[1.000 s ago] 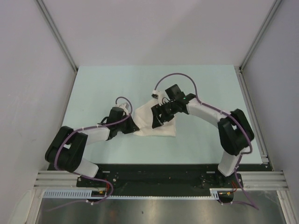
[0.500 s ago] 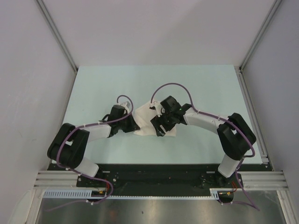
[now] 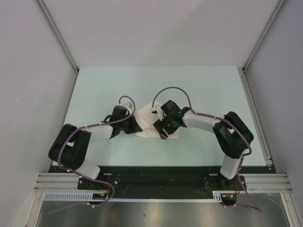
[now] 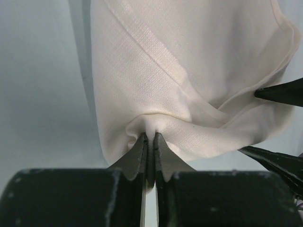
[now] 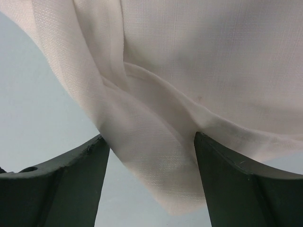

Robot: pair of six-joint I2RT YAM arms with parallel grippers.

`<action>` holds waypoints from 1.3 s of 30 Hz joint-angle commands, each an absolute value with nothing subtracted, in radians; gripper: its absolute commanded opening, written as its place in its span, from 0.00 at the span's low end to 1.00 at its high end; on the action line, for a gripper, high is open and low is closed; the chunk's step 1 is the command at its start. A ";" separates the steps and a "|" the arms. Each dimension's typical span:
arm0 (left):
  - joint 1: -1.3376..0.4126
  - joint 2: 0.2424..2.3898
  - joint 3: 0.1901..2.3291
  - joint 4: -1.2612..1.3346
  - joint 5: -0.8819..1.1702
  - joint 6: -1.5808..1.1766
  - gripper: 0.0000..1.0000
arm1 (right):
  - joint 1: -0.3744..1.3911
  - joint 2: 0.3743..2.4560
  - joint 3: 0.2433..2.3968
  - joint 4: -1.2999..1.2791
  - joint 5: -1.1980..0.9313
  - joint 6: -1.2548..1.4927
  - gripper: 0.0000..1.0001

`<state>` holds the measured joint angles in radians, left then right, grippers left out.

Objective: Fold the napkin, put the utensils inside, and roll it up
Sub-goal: Roll the napkin with the utensil

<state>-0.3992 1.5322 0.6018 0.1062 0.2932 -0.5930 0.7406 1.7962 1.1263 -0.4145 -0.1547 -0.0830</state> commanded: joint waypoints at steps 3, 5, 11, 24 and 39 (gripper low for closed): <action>-0.399 1.572 0.632 0.049 0.295 -0.551 0.08 | 0.749 1.809 1.112 -0.468 -0.126 -0.060 0.72; -0.394 1.580 0.638 0.038 0.298 -0.548 0.08 | 0.750 1.815 1.109 -0.489 -0.153 -0.051 0.67; -0.370 1.597 0.658 0.022 0.317 -0.537 0.08 | 0.739 1.845 1.114 -0.563 -0.320 -0.017 0.50; -0.351 1.700 0.781 -0.126 0.351 -0.445 0.07 | 0.656 1.766 1.273 -0.643 -0.304 -0.032 0.71; -0.321 1.789 0.862 -0.210 0.391 -0.414 0.06 | 0.989 1.693 1.146 -0.181 0.083 -0.232 0.74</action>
<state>-0.3271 1.7245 0.8616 -0.1844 0.4728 -0.4755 0.9466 1.6638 1.1618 -0.3061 -0.0105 -0.1650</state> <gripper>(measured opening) 0.089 0.747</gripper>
